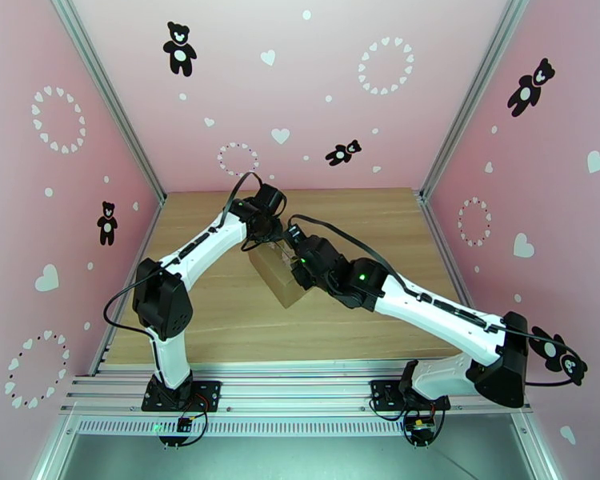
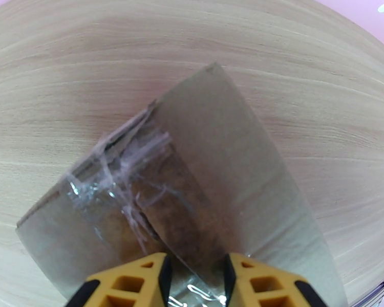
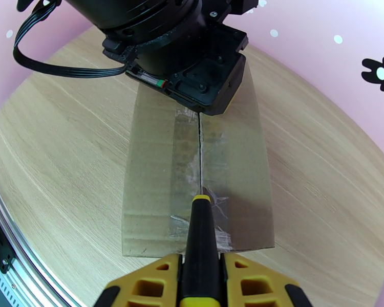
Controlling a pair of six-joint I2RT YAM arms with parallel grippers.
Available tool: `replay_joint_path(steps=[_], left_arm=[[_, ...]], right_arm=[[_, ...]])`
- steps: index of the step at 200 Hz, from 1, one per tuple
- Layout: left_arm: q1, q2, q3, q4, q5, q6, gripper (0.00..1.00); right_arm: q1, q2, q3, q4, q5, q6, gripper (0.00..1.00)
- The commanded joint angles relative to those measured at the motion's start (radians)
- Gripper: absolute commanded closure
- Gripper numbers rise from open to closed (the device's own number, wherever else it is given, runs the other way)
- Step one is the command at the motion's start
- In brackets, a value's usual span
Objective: Unpack the express box
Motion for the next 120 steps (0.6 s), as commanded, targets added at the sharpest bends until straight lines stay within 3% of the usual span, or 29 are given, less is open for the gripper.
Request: replay_joint_path(steps=[1,120], left_arm=[[0.020,0.070,-0.020,-0.071,-0.041,-0.020,0.64],[0.029,0.092,-0.015,-0.068,-0.043,-0.043,0.65]], right_arm=[[0.013,-0.045,-0.038,-0.095,-0.004,0.030,1.00],[0.014,-0.082,-0.044,-0.138,0.012,0.035,1.00]])
